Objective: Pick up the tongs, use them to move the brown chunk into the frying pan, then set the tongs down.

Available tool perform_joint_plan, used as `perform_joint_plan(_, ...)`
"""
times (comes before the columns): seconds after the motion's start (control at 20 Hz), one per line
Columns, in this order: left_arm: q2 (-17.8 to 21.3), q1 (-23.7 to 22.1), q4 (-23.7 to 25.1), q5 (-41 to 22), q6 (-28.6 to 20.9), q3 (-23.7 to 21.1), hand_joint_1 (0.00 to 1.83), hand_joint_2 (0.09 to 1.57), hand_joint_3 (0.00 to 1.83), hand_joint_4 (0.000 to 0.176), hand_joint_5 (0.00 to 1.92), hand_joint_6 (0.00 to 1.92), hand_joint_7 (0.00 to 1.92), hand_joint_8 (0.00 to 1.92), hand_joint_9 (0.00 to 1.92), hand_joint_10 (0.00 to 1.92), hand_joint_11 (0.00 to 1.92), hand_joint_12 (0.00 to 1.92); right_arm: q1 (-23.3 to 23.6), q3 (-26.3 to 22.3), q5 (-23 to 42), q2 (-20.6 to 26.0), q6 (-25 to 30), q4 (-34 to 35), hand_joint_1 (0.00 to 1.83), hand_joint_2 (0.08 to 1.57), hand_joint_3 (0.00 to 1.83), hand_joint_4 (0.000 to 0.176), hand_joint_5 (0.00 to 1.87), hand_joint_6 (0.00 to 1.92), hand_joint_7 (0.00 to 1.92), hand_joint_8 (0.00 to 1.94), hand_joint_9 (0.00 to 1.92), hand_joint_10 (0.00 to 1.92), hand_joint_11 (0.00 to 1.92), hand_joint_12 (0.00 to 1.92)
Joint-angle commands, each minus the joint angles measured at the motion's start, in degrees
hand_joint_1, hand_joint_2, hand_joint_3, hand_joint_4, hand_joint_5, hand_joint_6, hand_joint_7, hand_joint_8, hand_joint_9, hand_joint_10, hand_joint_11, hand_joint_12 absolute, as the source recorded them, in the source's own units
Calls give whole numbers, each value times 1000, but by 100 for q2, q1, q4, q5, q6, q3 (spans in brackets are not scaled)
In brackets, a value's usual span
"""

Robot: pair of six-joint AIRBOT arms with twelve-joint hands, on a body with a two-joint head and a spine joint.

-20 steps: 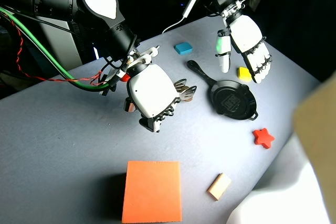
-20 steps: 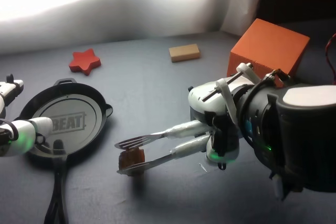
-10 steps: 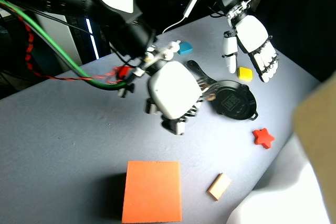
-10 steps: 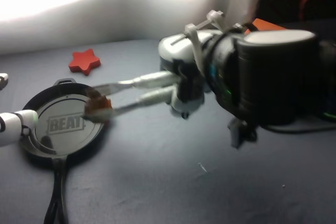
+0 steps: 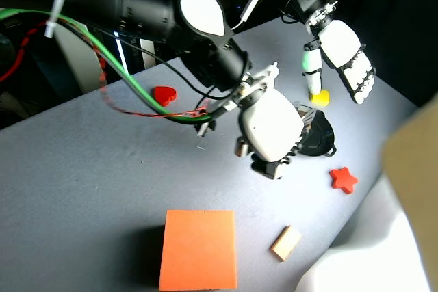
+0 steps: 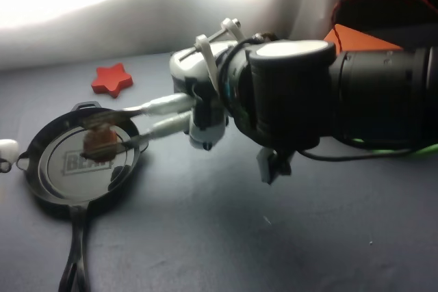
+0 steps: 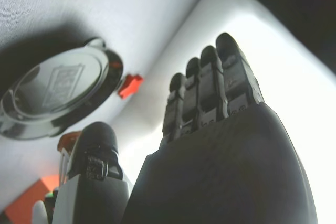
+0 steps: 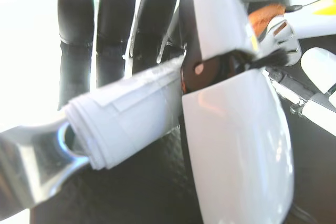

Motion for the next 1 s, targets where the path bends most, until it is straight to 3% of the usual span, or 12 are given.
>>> perform_joint_plan(0.0,36,-1,262,-525,-9,61,0,1311,1,29,53,3,93,4,92,3,0,357,34,38,141,15,33,-320,1238,1086,3,0,964,1009,1153,753,1150,599,718,1447)
perform_joint_plan(0.1,36,26,262,-525,-9,108,0,1315,2,30,43,0,75,2,68,3,0,312,-15,147,237,-66,24,-321,1216,1122,3,2,907,1143,1058,849,1090,522,645,1457)
perform_joint_plan(0.15,36,34,262,-525,-9,118,0,1317,3,32,43,1,77,3,71,5,0,303,-26,182,242,-96,25,-321,1135,1178,2,0,856,1184,1084,508,1078,478,619,1447)
perform_joint_plan(0.2,35,47,262,-525,-9,131,28,1310,0,32,67,8,101,7,94,12,0,389,-49,251,290,-147,46,-321,1113,1201,0,0,826,1217,1121,287,1054,436,559,1459)
perform_joint_plan(0.35,34,59,262,-525,-8,139,3,1313,1,30,45,4,87,2,85,5,0,371,-83,414,292,-295,11,-322,1100,1212,6,0,788,1262,1077,62,930,318,427,1402)
perform_joint_plan(0.4,34,59,263,-525,-8,136,5,1310,0,33,46,4,91,3,87,6,0,372,-91,461,276,-344,1,-323,1057,1195,0,0,726,718,1043,33,896,281,397,1376)
perform_joint_plan(0.45,32,59,263,-525,-8,132,4,1310,0,34,39,1,89,1,83,3,0,352,-100,486,269,-374,0,-332,1047,1182,0,0,757,401,1018,13,895,224,401,1336)
perform_joint_plan(0.5,31,58,263,-525,-8,124,8,1308,0,33,39,1,85,0,81,2,0,323,-103,486,251,-383,0,-336,1058,1156,0,0,777,244,1008,4,908,180,419,1299)
perform_joint_plan(0.7,28,31,264,-525,-7,113,1,1308,0,31,35,2,79,1,77,0,0,266,-1,329,157,-240,3,-335,1074,1112,0,0,769,94,965,0,907,110,387,1295)
perform_joint_plan(0.95,-8,-103,275,-525,55,39,21,1310,0,27,55,8,88,3,89,4,0,380,174,-435,-11,364,2,-336,1079,1114,0,0,782,75,965,2,925,103,386,1323)
